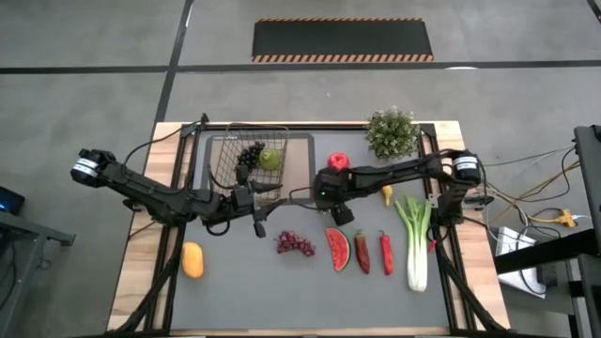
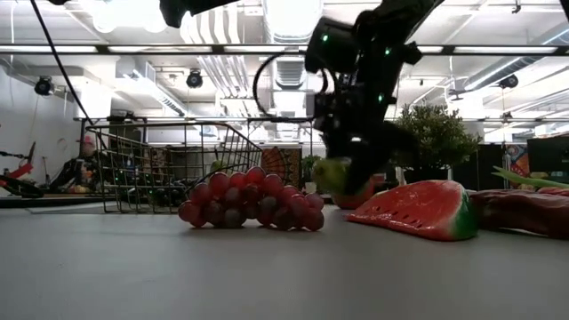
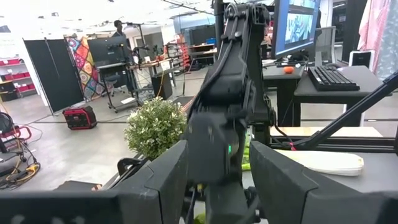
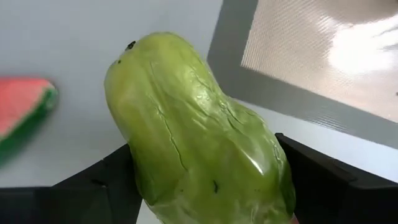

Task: Build produce basket
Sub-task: Put the chayote into the wire basket

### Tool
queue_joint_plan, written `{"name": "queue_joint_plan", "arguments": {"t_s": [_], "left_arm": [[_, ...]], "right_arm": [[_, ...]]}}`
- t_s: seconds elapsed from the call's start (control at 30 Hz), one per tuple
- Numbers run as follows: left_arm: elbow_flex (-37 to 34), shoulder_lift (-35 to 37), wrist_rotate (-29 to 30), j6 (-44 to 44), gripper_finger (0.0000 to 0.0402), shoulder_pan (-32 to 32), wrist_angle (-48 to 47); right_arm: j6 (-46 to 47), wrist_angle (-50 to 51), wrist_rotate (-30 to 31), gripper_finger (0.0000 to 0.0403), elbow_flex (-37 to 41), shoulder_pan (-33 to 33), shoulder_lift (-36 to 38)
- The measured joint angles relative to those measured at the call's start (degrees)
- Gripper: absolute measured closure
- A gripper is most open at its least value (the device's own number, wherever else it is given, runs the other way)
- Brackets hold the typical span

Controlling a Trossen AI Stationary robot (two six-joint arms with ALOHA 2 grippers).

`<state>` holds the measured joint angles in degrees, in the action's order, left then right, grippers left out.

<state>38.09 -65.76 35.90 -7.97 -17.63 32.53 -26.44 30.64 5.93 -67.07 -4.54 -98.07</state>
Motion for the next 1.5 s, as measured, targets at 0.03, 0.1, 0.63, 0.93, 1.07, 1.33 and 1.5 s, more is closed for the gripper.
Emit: {"name": "queue_joint_plan", "arguments": {"t_s": [0.03,0.1,0.63,0.93,1.07,1.33,1.5], "left_arm": [[0.0,0.0,0.0,0.0,0.0246,0.0,0.0],[0.0,0.0,0.0,-0.2,0.0246,0.0,0.0],[0.2,-0.3,-0.2,-0.1,0.0246,0.0,0.1],[0.6,-7.0,-2.8,0.0,0.0198,0.5,12.0],[1.0,-11.7,-2.6,0.4,0.0139,2.0,16.2],[2.0,-20.6,-2.5,1.4,0.0097,7.6,21.0],[3.1,-24.1,-2.8,3.1,0.011,9.4,21.0]], "right_arm": [[1.2,-0.6,-0.4,0.0113,0.5,0.0,0.8],[4.1,-4.1,-0.5,0.0113,2.2,0.0,2.8],[41.7,-81.9,-8.7,0.0104,28.0,0.0,9.3],[46.5,-89.5,-8.7,0.0103,29.1,0.0,5.2],[46.4,-89.7,-8.7,0.0102,29.0,0.0,5.2],[45.9,-89.5,-8.8,0.0101,29.0,0.0,5.3],[45.9,-89.2,-8.8,0.0101,29.0,0.0,5.3]]}}
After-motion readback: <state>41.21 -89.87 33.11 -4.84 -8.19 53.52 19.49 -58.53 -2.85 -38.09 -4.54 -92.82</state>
